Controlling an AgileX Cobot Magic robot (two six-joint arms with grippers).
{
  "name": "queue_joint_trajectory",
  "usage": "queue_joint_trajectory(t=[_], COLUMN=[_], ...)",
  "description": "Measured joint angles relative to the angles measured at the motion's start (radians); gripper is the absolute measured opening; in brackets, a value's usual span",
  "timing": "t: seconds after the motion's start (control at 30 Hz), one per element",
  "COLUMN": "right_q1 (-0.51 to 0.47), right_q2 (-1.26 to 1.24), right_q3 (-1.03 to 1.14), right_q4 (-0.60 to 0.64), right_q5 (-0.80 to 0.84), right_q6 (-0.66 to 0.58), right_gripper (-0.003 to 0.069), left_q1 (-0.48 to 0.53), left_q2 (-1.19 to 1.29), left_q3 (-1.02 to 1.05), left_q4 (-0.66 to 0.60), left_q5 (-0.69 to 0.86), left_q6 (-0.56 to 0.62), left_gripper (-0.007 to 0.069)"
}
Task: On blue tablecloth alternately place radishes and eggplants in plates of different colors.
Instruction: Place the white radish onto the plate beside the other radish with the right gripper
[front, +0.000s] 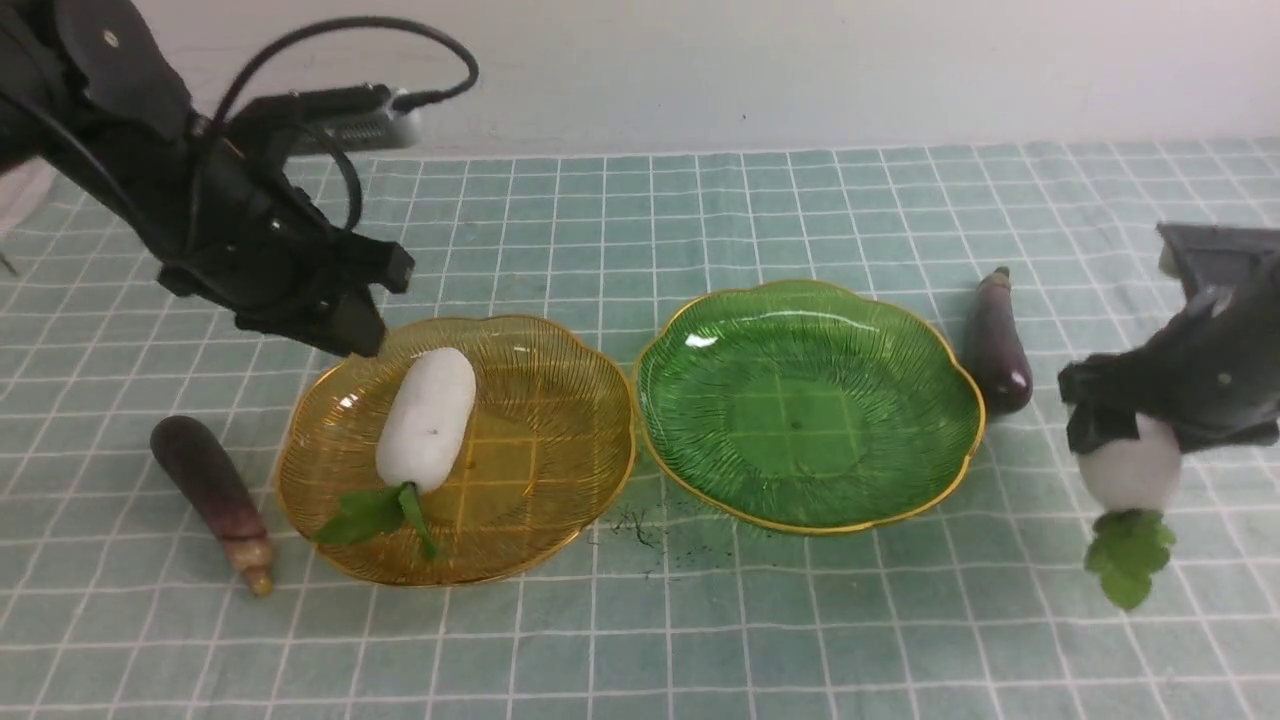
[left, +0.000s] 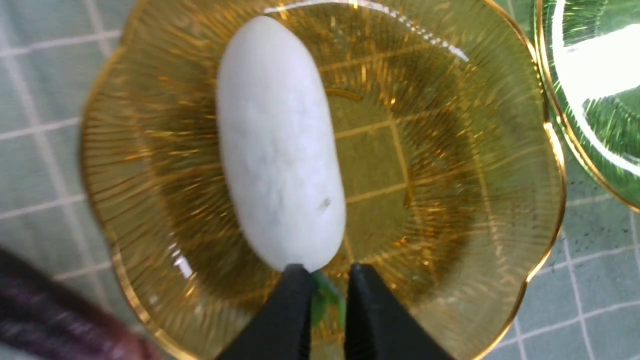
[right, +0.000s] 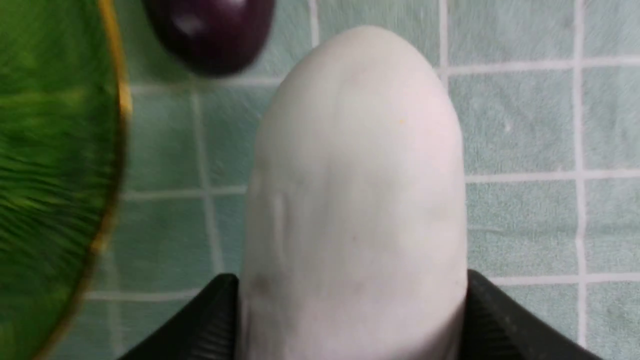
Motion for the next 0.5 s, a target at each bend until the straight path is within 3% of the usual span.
queue_joint_trajectory(t=[0.13, 0.2, 0.3, 0.5], right_q1=[0.09, 0.113, 0.285, 0.45], right_q2=[-0.086, -0.086, -0.027, 0.193], right_q3=[-0.087, -0.097, -0.15, -0.327], right_q4=[0.242, 0.294, 0.523, 0.652], right_q5=[-0.012, -0.024, -0.113, -0.153], right_q6=[-0.085, -0.116, -0.251, -0.317], right_gripper=[0.0475, 0.0475, 0.0475, 0.0475], left_q1=[0.049, 0.067, 0.158, 0.265], left_q2=[-0.178, -0.212, -0.304, -0.331], left_q3=[0.061, 0.092, 0.24, 0.396], left_q4=[0.05, 0.05, 0.005, -0.127], left_q5=[0.016, 0.005, -0.056, -0.088], left_q6=[-0.047, -0.054, -0.081, -0.038], left_gripper=[-0.0003, -0.0007, -0.0008, -0.0007])
